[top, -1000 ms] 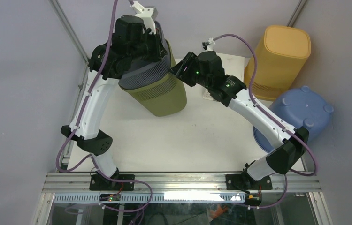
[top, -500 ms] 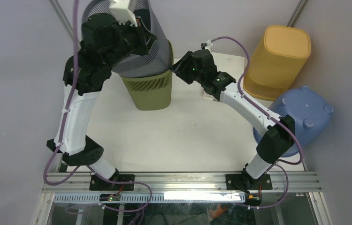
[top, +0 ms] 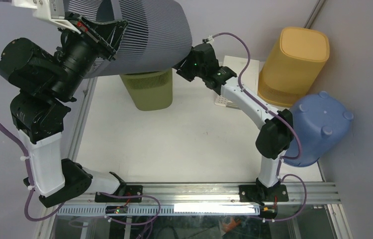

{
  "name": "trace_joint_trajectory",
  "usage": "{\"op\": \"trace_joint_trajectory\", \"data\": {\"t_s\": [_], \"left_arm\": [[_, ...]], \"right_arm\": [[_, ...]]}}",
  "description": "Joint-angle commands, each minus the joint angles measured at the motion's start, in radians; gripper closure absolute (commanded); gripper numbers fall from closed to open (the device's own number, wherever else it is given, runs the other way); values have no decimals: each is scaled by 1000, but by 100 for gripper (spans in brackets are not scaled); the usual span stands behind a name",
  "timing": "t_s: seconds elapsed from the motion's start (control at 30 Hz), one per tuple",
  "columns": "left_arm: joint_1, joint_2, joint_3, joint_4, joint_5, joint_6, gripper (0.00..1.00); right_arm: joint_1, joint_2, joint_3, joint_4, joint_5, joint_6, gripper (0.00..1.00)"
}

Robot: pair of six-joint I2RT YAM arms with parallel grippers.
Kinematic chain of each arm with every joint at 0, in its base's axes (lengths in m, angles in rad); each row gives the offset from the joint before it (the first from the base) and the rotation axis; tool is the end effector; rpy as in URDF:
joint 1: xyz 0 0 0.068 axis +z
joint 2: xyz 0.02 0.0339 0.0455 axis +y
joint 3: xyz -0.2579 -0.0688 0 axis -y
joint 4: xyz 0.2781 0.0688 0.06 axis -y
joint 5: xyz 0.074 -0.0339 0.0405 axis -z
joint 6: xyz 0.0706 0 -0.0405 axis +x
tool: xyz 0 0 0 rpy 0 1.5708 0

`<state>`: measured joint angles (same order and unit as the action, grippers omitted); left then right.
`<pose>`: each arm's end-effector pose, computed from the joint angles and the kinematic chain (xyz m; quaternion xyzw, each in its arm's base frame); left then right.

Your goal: Turn the large container upside down

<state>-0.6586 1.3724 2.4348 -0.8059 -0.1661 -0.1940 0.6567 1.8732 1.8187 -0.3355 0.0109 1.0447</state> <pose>0.1582 -0.1077 0.6749 0.0762 0.6075 -0.2801 0.7393 0.4056 0.3117 0.3495 0.1631 0.8145 0.4155 0.3705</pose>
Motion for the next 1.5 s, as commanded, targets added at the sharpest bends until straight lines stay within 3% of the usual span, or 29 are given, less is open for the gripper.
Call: {"op": "trace_joint_trajectory", "data": {"t_s": [0.0,0.23,0.37,0.6,0.77,1.0,1.17,1.33,1.47], "left_arm": [[-10,-26,-19,178,56,0,100],[-10,-29,-66,185,79,-13,100],[-9,-26,-104,200,125,-35,100],[-10,-23,-265,311,373,-179,100],[-26,-21,-429,373,475,-270,100],[-45,-42,-468,374,424,-235,100],[-51,-25,-507,367,493,-273,100],[-93,-50,-675,409,483,-299,100],[-140,-57,-801,508,554,-353,100]], "right_arm": [[-21,-53,-19,-101,-34,-52,43],[-152,-409,-292,-86,-19,-159,28],[-199,-610,-409,-148,32,-338,23],[-223,-824,-443,-436,194,-519,17],[-224,-959,-351,-591,290,-550,17],[-224,-1013,-326,-602,393,-594,16],[-224,-979,-331,-626,402,-586,16],[-224,-991,-325,-597,381,-597,16],[-224,-984,-323,-597,389,-603,16]]}}
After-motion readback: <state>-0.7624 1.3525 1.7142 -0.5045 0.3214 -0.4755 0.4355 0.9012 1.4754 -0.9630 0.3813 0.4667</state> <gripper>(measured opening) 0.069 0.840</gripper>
